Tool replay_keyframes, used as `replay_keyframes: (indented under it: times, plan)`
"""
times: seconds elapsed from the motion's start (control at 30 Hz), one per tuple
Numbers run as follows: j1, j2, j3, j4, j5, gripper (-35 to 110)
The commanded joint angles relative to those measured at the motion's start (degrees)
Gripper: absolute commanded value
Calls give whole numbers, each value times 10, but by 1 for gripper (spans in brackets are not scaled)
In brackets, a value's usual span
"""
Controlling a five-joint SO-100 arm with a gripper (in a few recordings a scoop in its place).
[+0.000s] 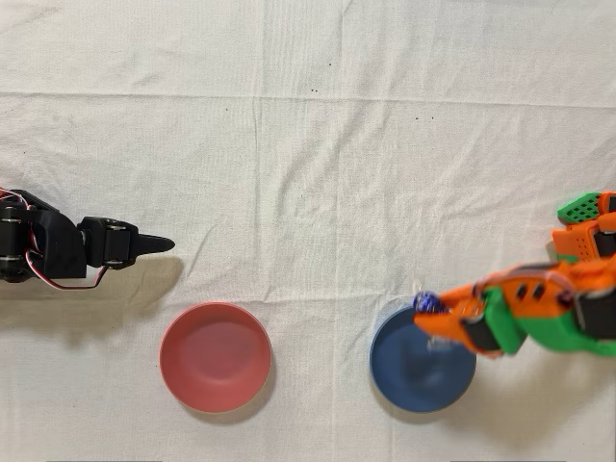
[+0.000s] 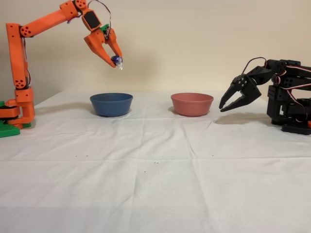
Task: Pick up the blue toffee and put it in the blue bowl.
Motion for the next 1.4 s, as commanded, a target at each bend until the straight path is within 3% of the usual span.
replay_keyframes:
  times: [0.0, 0.3, 0.77, 1.23, 1.37]
  plan:
    - [-47, -2, -38, -12, 8, 15]
    - [-100, -24, 62, -70, 24, 15]
    - [-96, -61, 211, -170, -10, 15]
    - [-138, -118, 186, -186, 13, 15]
    - [-137, -121, 177, -180, 24, 24]
